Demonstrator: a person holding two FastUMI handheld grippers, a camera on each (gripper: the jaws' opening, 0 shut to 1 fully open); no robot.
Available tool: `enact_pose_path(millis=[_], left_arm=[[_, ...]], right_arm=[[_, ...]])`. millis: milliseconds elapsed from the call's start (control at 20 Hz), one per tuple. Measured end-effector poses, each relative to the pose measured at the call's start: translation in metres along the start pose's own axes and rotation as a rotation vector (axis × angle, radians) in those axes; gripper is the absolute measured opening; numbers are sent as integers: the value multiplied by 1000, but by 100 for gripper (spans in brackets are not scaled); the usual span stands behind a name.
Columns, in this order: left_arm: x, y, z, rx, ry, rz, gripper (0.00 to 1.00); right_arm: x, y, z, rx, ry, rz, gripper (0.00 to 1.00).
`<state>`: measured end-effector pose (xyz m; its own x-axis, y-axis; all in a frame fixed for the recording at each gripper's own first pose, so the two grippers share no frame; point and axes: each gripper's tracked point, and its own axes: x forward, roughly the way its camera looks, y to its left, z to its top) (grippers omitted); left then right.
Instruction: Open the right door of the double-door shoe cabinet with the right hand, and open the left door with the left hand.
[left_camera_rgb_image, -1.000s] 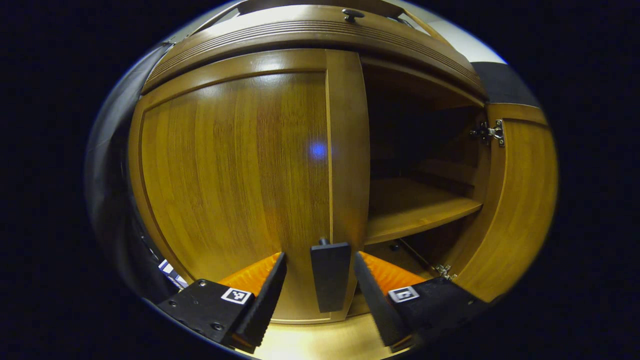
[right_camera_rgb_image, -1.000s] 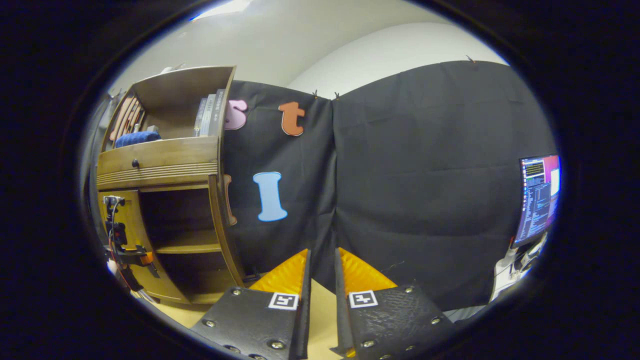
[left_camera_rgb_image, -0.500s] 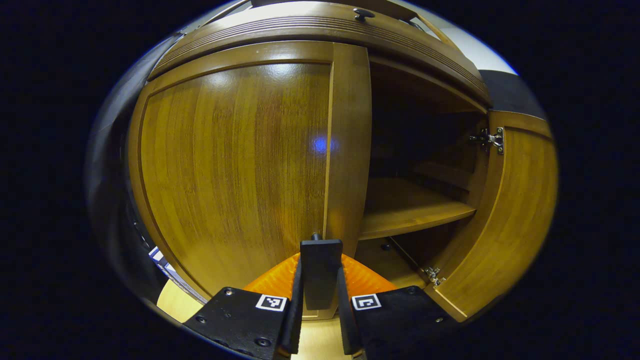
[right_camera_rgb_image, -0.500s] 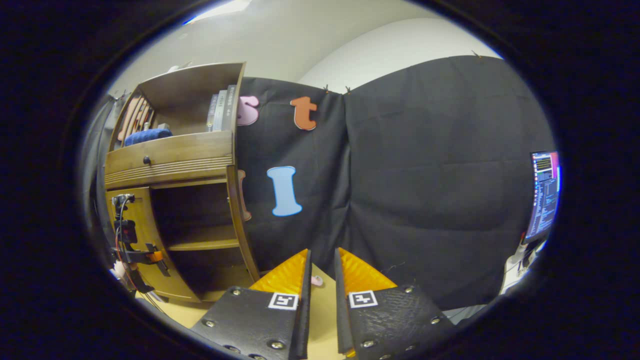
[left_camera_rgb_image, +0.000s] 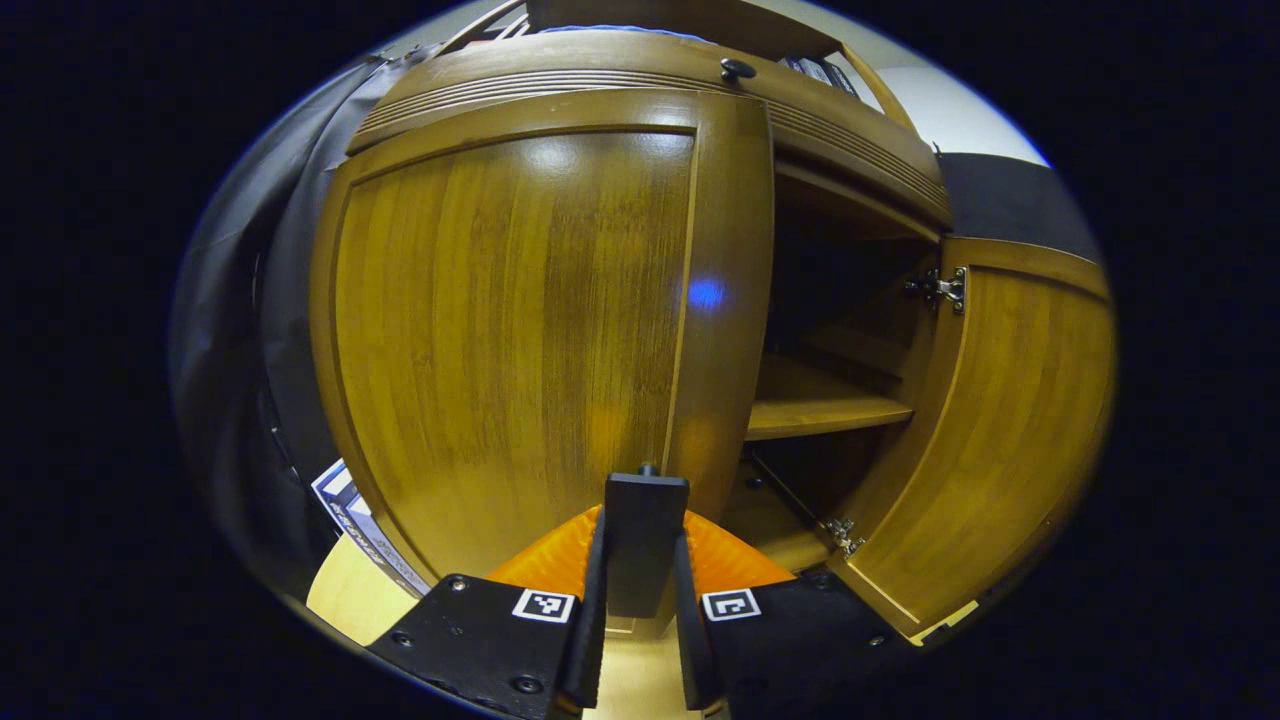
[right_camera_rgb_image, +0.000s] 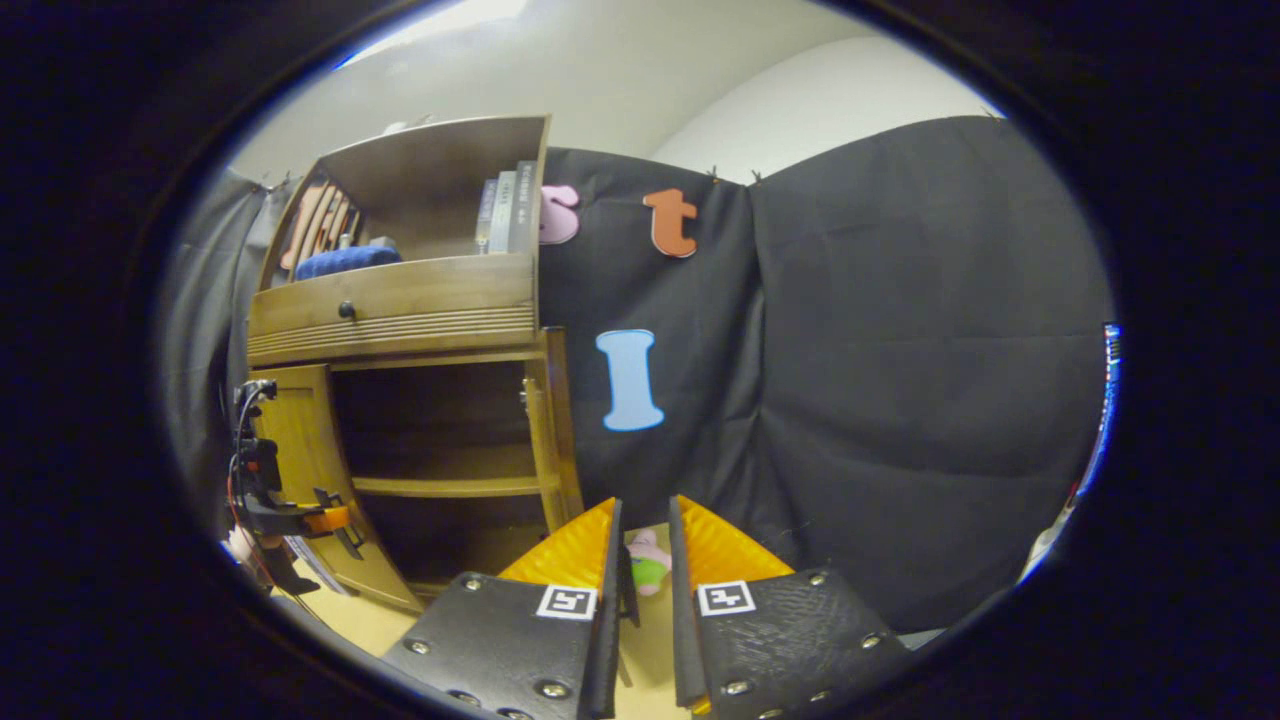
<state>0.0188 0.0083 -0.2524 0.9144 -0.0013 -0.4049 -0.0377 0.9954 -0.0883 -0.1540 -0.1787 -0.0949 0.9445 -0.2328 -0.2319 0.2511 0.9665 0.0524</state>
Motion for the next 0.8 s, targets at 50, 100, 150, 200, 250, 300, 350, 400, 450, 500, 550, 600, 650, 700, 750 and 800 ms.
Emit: enact_pose_path(millis=[50, 100, 150, 200, 250, 300, 350, 400, 450, 500, 550, 600, 650, 700, 750, 800], left_arm=[[-6, 1, -1, -8, 0, 2, 33], [-12, 2, -2, -15, 0, 5, 33], [-17, 4, -4, -22, -1, 8, 33], [-19, 5, -6, -28, -1, 13, 33], [-24, 6, -6, -33, -2, 17, 33], [-34, 9, -8, -38, -2, 21, 32], [-40, 12, -9, -44, -2, 25, 33], [-38, 12, -9, -49, -3, 30, 33], [-43, 14, -10, -55, -2, 37, 33], [-48, 16, -11, -59, -2, 43, 32], [-51, 18, -11, -61, 0, 50, 32], [-56, 20, -13, -64, 3, 56, 32], [-59, 21, -13, -69, 3, 62, 32], [-62, 23, -14, -75, 5, 68, 32], [-65, 24, -14, -81, 5, 73, 33], [-68, 26, -15, -85, 7, 79, 34]], right_arm=[[2, 7, -1, -2, 2, 21, 23], [4, 14, -2, -3, 7, 42, 23], [6, 21, -4, -4, 13, 63, 23], [8, 29, -6, -6, 19, 87, 23], [10, 37, -8, -8, 24, 110, 23], [12, 45, -10, -12, 30, 133, 23], [13, 47, -11, -27, 36, 129, 23], [15, 45, -9, -47, 20, 126, 23], [16, 47, -11, -53, 32, 135, 23], [15, 46, -8, -55, 25, 134, 22], [15, 45, -8, -56, 25, 135, 23], [14, 44, -9, -62, 26, 132, 23], [13, 44, -9, -67, 25, 134, 23], [14, 45, -8, -70, 26, 136, 22], [12, 48, -7, -74, 25, 143, 23], [11, 51, -9, -82, 24, 148, 23]])
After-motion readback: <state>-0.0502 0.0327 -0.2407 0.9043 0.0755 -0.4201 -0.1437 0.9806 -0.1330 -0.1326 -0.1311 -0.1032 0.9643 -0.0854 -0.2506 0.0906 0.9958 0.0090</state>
